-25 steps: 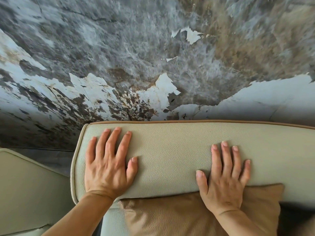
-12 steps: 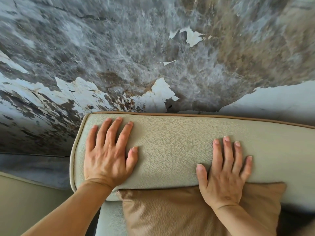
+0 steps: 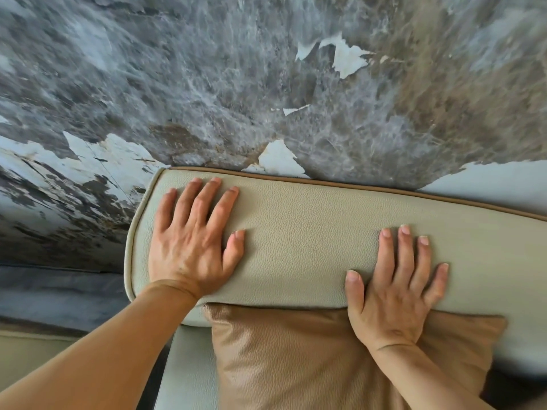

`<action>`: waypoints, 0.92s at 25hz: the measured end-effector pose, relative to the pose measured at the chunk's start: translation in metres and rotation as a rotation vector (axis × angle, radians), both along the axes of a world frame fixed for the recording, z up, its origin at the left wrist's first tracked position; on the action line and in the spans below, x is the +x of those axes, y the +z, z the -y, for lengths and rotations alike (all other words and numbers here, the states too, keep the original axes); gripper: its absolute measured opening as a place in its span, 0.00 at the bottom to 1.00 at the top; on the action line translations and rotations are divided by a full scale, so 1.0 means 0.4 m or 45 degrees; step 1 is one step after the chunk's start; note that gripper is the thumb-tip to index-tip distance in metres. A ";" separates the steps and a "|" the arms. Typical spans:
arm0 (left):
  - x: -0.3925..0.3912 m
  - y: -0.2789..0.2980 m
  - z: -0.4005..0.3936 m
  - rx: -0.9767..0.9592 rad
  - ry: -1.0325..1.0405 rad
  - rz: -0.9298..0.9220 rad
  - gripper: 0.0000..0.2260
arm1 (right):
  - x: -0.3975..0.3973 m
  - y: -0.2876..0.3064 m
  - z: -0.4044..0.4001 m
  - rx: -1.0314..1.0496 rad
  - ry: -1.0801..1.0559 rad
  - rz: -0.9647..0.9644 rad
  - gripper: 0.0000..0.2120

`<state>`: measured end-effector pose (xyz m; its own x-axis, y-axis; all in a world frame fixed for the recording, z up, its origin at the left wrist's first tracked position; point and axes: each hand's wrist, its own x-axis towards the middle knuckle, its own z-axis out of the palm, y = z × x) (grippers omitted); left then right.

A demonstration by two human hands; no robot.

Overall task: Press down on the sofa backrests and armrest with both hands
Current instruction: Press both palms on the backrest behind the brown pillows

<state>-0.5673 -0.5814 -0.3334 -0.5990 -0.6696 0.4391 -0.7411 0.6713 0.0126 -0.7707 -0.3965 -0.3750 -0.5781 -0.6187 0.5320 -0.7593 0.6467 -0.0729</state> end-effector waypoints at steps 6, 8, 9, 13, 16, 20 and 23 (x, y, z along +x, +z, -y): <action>-0.015 -0.006 0.017 0.001 -0.022 -0.004 0.28 | -0.015 -0.004 0.010 0.028 0.004 -0.018 0.34; -0.013 0.000 0.014 0.022 -0.026 -0.003 0.28 | -0.011 -0.002 0.011 0.023 -0.003 -0.012 0.34; -0.014 0.001 0.014 0.027 -0.029 -0.002 0.28 | -0.009 -0.001 0.013 0.026 -0.011 -0.010 0.34; -0.017 -0.003 0.020 0.023 -0.041 -0.033 0.28 | -0.008 0.014 0.014 0.064 -0.018 0.033 0.34; -0.012 -0.011 0.027 0.030 -0.052 -0.016 0.27 | 0.002 0.022 0.014 0.107 -0.032 0.066 0.34; -0.009 0.003 0.010 0.091 -0.038 0.032 0.28 | 0.010 0.057 -0.005 0.239 -0.023 0.178 0.34; 0.006 0.036 -0.002 0.252 -0.035 0.111 0.29 | 0.013 0.102 -0.023 0.417 -0.032 0.286 0.34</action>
<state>-0.5649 -0.5807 -0.3189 -0.6480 -0.7207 0.2463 -0.7269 0.6818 0.0825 -0.7653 -0.3873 -0.3341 -0.6749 -0.7186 0.1676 -0.7314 0.6816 -0.0224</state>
